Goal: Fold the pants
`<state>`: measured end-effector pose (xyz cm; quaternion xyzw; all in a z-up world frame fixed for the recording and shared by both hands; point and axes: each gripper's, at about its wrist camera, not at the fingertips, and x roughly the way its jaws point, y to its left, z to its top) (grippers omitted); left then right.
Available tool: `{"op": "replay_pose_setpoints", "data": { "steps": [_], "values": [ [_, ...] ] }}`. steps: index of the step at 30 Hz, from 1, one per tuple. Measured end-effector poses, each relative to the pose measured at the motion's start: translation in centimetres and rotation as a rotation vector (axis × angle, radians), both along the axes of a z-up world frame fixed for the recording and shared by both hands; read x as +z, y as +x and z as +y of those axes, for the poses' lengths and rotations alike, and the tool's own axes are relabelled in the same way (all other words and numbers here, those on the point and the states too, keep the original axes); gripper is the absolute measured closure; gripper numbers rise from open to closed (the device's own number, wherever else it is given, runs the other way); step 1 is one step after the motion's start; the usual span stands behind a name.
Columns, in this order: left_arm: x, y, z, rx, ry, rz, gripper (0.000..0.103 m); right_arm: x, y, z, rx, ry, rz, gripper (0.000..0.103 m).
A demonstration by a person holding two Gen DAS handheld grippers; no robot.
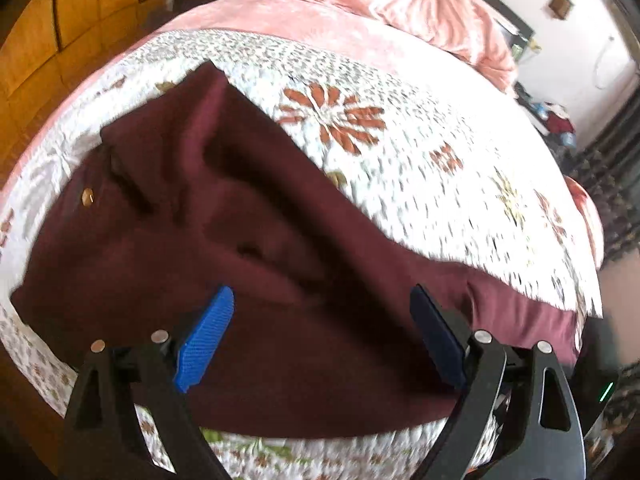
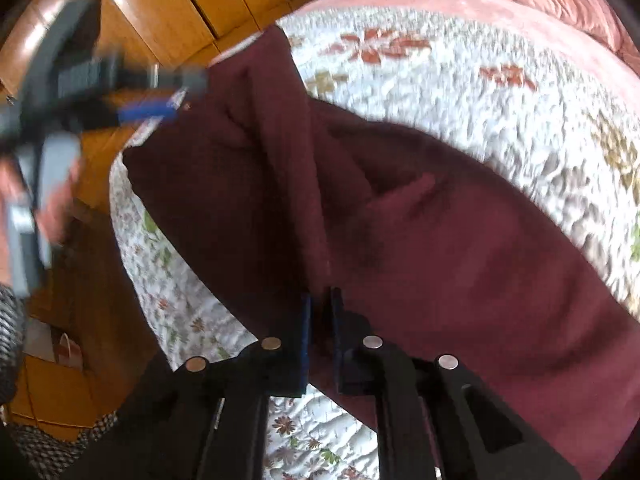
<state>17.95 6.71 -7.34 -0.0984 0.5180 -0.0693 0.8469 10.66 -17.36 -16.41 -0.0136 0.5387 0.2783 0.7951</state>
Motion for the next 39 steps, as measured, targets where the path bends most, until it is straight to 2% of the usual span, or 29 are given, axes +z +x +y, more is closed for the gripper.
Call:
{"op": "replay_pose_setpoints", "data": {
  "steps": [3, 7, 9, 12, 15, 20, 24, 26, 27, 29, 32, 36, 39],
  "values": [
    [0.7, 3.4, -2.2, 0.004, 0.062, 0.035, 0.013, -1.2, 0.3, -0.6, -0.044, 0.050, 0.044, 0.094],
    [0.0, 7.2, -4.5, -0.009, 0.245, 0.120, 0.013, -1.1, 0.3, -1.5, -0.064, 0.099, 0.055, 0.094],
    [-0.6, 8.7, -4.5, 0.017, 0.290, 0.181, 0.013, -1.2, 0.3, -1.7, -0.069, 0.113, 0.062, 0.094],
    [-1.6, 9.6, -3.1, 0.046, 0.285, 0.260, 0.013, -1.5, 0.5, -1.9, -0.077, 0.130, 0.070, 0.094],
    [-3.0, 11.3, -2.7, 0.073, 0.323, 0.329, 0.013, -1.7, 0.6, -2.0, -0.076, 0.141, 0.069, 0.094],
    [-4.8, 14.0, -3.3, 0.027, 0.360, 0.450, 0.013, -1.8, 0.7, -2.3, -0.080, 0.159, 0.073, 0.094],
    [-6.2, 15.5, -2.8, 0.039, 0.363, 0.533, 0.013, -1.9, 0.8, -2.6, -0.086, 0.170, 0.077, 0.094],
    [-6.6, 15.9, -2.2, 0.056, 0.382, 0.565, 0.029, -1.9, 0.8, -2.8, -0.086, 0.174, 0.078, 0.094],
    [-6.7, 15.9, -1.8, 0.064, 0.381, 0.573, 0.034, -1.9, 0.8, -3.0, -0.086, 0.175, 0.078, 0.094],
    [-6.4, 15.8, -0.9, 0.085, 0.356, 0.566, 0.056, -2.0, 0.9, -3.2, -0.087, 0.177, 0.077, 0.094],
    [-5.2, 15.2, 0.8, 0.123, 0.275, 0.517, 0.072, -2.0, 0.9, -3.4, -0.092, 0.183, 0.079, 0.094],
    [-2.9, 12.5, 2.8, 0.144, 0.194, 0.405, 0.083, -2.0, 0.8, -3.5, -0.098, 0.178, 0.077, 0.094],
    [0.1, 8.1, 4.3, 0.181, 0.125, 0.224, 0.085, -1.9, 0.7, -3.5, -0.103, 0.172, 0.075, 0.094]
  ]
}}
